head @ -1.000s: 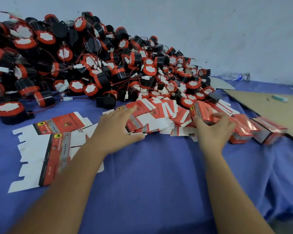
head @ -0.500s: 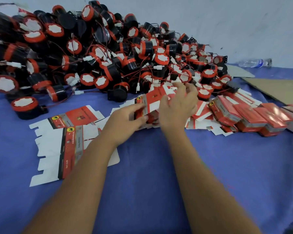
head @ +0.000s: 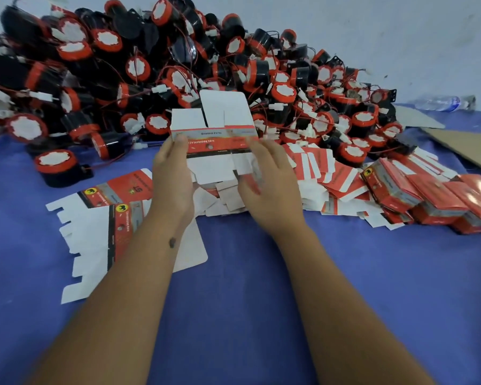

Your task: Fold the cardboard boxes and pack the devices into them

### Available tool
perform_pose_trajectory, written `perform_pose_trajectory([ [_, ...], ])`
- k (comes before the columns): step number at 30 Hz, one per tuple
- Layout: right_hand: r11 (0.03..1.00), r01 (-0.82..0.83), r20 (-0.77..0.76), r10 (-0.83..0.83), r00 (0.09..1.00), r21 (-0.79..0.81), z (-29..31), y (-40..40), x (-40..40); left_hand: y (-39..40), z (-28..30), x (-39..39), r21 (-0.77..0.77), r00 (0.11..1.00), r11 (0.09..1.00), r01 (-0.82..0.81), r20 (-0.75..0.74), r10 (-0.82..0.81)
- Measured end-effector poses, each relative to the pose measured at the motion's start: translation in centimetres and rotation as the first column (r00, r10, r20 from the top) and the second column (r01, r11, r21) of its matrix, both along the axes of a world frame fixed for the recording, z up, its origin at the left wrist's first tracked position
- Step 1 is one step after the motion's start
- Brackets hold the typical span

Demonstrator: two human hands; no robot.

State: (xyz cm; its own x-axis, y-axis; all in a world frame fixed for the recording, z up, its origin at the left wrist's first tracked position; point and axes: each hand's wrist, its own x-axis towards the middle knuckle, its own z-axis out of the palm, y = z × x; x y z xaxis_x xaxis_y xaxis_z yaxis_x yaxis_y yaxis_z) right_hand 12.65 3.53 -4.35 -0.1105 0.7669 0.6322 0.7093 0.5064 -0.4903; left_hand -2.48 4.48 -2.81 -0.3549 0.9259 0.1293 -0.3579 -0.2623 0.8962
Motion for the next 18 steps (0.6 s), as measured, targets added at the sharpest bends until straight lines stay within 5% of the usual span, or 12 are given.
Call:
perform_pose_trajectory([
  [5, 1.0, 0.025, 0.004, -0.025, 1.0, 0.014, -0.1, -0.1, 0.0, -0.1, 0.1, -0.6, -0.01, 0.998, 0.999, 0.051, 0.023, -0.051],
  [12, 0.992, 0.058, 0.156, -0.075, 0.985, 0.113, 0.2, -0.7, -0.1, -1.3, 0.1, -0.8, 0.19, 0.976, 0.959, 0.212, 0.016, -0.219],
  [16, 0.98, 0.155, 0.104, -0.169, 0.98, 0.128, 0.4, -0.6, -0.2, -1.3, 0.5, 0.1, 0.16, 0.941, 0.966, 0.202, -0.306, -0.146],
  [18, 0.978, 0.209, -0.009, -0.209, 0.978, 0.013, 0.4, -0.3, 0.2, -0.9, 0.9, 0.1, 0.176, 0.805, 0.976, 0.127, -0.594, 0.002],
])
